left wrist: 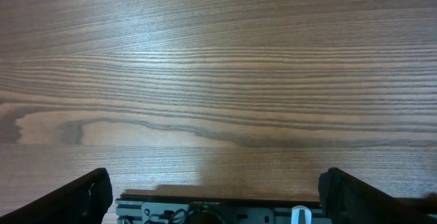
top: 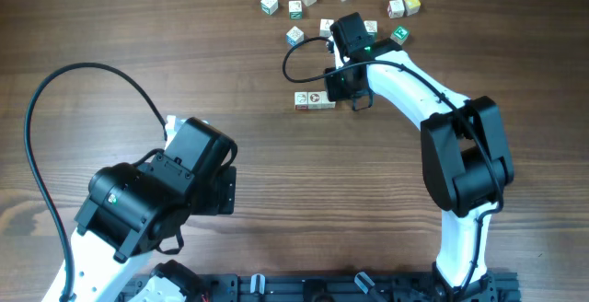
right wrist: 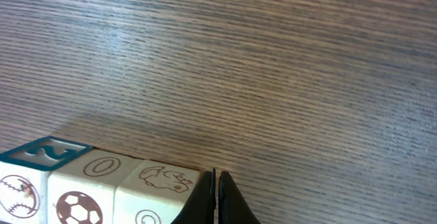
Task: Form a horizontal line
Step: 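Lower the right gripper beside the number-8 block and nudge it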
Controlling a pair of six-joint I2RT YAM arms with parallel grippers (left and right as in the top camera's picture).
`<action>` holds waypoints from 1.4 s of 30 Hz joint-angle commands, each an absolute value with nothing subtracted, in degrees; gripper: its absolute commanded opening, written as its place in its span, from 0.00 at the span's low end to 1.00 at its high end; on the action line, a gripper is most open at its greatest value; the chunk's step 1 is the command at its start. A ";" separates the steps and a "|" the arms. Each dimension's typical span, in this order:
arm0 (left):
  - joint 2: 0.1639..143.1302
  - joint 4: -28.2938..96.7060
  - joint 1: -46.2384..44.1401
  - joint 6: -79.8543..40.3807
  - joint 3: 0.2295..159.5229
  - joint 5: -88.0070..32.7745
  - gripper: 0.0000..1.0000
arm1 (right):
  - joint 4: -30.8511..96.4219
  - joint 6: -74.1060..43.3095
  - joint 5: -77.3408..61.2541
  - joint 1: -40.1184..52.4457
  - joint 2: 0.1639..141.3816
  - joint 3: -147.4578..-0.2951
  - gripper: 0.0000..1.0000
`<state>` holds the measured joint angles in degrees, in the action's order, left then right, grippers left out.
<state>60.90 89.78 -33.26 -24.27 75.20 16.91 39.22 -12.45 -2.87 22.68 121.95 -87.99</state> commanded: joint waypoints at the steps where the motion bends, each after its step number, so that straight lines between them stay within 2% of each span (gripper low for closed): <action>1: 60.90 89.62 -33.04 -24.21 74.89 17.85 1.00 | 40.10 -14.17 -1.34 22.63 123.24 -87.61 0.05; 42: 60.90 89.62 -33.04 -24.21 74.89 17.85 1.00 | 45.30 -12.01 -6.17 22.65 123.24 -87.61 0.04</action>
<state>60.90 89.78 -33.26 -24.27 75.20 16.91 45.06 -13.13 -5.15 22.68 121.95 -87.99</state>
